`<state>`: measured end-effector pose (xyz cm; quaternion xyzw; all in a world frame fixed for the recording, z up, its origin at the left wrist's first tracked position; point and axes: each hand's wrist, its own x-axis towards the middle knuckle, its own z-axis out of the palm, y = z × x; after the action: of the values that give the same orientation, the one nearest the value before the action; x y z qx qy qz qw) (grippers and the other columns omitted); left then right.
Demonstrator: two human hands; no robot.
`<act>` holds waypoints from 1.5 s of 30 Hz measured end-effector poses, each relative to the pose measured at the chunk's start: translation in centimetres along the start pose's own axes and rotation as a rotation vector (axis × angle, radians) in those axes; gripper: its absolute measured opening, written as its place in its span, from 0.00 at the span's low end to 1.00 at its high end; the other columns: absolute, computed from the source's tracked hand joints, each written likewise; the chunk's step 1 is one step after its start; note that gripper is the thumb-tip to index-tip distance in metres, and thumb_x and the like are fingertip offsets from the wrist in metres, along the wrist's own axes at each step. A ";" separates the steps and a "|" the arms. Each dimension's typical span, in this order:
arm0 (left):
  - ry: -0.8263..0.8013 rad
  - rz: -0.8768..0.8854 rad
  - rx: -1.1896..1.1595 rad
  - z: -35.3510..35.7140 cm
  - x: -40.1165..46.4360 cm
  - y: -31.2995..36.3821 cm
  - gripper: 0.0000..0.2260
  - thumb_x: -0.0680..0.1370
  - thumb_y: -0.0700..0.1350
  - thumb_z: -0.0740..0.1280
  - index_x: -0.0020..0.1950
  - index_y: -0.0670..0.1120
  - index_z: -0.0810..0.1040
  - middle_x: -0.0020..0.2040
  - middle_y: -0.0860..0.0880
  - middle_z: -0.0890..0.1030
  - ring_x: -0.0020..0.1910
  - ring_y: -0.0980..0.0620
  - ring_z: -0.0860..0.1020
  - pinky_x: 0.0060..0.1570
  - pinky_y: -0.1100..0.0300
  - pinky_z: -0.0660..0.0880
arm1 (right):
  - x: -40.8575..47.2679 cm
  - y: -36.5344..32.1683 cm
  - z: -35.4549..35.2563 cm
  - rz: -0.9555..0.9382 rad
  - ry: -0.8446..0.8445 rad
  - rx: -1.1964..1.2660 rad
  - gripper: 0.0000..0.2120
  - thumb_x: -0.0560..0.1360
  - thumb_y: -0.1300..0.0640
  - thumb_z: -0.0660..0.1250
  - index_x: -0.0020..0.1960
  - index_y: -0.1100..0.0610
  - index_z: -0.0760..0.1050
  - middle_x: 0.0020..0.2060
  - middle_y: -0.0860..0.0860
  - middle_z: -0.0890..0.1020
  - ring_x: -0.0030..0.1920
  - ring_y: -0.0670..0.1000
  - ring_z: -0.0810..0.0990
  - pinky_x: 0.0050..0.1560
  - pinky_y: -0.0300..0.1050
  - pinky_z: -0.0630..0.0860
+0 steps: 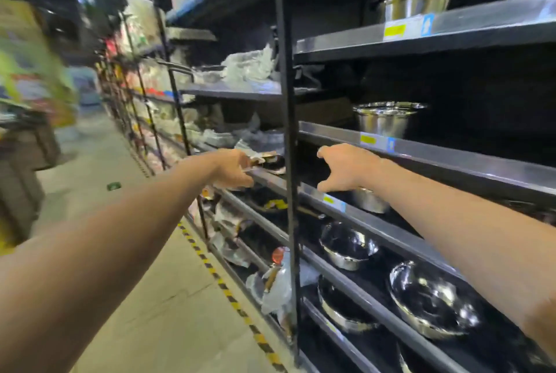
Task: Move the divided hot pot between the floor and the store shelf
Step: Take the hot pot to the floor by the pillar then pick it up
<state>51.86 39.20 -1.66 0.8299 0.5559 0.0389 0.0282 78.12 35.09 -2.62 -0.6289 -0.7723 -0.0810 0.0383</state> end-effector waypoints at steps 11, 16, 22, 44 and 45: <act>0.014 -0.881 0.064 -3.1 -31.3 -21.2 0.26 0.70 0.60 0.72 0.64 0.49 0.75 0.58 0.45 0.77 0.48 0.45 0.78 0.44 0.51 0.78 | 5.9 -30.3 -0.7 -0.603 0.029 0.046 0.30 0.68 0.38 0.73 0.61 0.56 0.72 0.56 0.55 0.81 0.55 0.58 0.79 0.54 0.55 0.79; 0.021 -1.092 0.142 -4.6 -45.8 -26.1 0.28 0.74 0.57 0.70 0.71 0.47 0.71 0.67 0.43 0.75 0.61 0.43 0.75 0.44 0.57 0.71 | 4.0 -45.1 -2.2 -0.784 0.045 0.087 0.39 0.68 0.37 0.74 0.72 0.57 0.68 0.67 0.57 0.77 0.65 0.60 0.75 0.62 0.56 0.76; 0.023 -1.243 0.148 -4.4 -58.4 -31.9 0.29 0.74 0.57 0.71 0.70 0.46 0.72 0.65 0.43 0.77 0.60 0.44 0.76 0.55 0.54 0.74 | 2.2 -59.4 -2.9 -0.916 0.075 0.129 0.36 0.66 0.36 0.75 0.67 0.54 0.71 0.62 0.54 0.80 0.61 0.59 0.78 0.56 0.56 0.79; -0.021 -1.340 0.096 1.6 -52.9 -59.7 0.29 0.73 0.60 0.68 0.70 0.49 0.70 0.64 0.46 0.77 0.58 0.46 0.77 0.56 0.52 0.75 | 23.0 -82.5 7.6 -1.107 -0.041 0.115 0.35 0.70 0.38 0.74 0.67 0.58 0.70 0.57 0.55 0.80 0.56 0.58 0.79 0.53 0.57 0.81; -0.012 -1.340 0.071 2.3 -52.2 -61.0 0.28 0.73 0.60 0.68 0.70 0.50 0.70 0.64 0.46 0.77 0.57 0.47 0.76 0.55 0.52 0.74 | 24.1 -83.7 8.4 -1.119 -0.043 0.110 0.34 0.70 0.38 0.73 0.65 0.58 0.70 0.56 0.55 0.80 0.54 0.58 0.79 0.52 0.57 0.81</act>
<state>-23.86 14.13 -11.16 0.3060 0.9517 -0.0097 0.0221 -8.28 43.40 -13.43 -0.1218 -0.9919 -0.0357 0.0066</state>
